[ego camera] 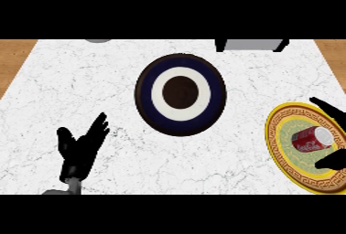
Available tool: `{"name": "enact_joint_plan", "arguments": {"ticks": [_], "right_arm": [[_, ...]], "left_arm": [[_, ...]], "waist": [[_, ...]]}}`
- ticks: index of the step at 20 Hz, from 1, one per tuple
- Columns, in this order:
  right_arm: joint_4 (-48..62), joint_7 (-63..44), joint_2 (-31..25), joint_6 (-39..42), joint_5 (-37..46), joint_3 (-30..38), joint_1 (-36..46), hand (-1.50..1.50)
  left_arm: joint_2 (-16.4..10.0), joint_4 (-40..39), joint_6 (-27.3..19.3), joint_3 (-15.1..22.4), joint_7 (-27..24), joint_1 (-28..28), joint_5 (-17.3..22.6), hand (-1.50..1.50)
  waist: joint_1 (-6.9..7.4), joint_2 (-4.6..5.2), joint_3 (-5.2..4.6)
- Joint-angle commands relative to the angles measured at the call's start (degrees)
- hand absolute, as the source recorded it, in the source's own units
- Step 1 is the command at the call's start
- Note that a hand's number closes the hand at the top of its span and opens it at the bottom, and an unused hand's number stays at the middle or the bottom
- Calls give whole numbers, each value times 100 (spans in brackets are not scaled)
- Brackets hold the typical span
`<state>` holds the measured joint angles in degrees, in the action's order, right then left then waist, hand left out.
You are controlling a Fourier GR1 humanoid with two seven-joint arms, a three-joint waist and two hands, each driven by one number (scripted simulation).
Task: Pick the can from the plate and place it in the plate
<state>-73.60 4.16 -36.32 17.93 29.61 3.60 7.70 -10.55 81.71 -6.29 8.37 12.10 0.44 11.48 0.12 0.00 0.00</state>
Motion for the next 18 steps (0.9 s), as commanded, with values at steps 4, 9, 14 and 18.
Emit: {"name": "enact_joint_plan", "arguments": {"ticks": [4,9,14,18], "right_arm": [[790,232,282,-57,694,-207,405,-150],[1111,1009,307,-667,1313,-465,276,150],[967,1156,227,-647,1425,-104,201,150],[-599,92,1200,-1018,1537,-549,-99,150]], "left_arm": [[40,219,182,-54,3,334,-102,0],[162,480,-37,-22,174,348,-265,0],[541,-152,11,37,-203,143,-519,0],[242,170,127,-223,149,89,-320,0]], "waist": [[31,1,1],[28,-1,3],[-13,-1,0],[-126,-59,-14]]}}
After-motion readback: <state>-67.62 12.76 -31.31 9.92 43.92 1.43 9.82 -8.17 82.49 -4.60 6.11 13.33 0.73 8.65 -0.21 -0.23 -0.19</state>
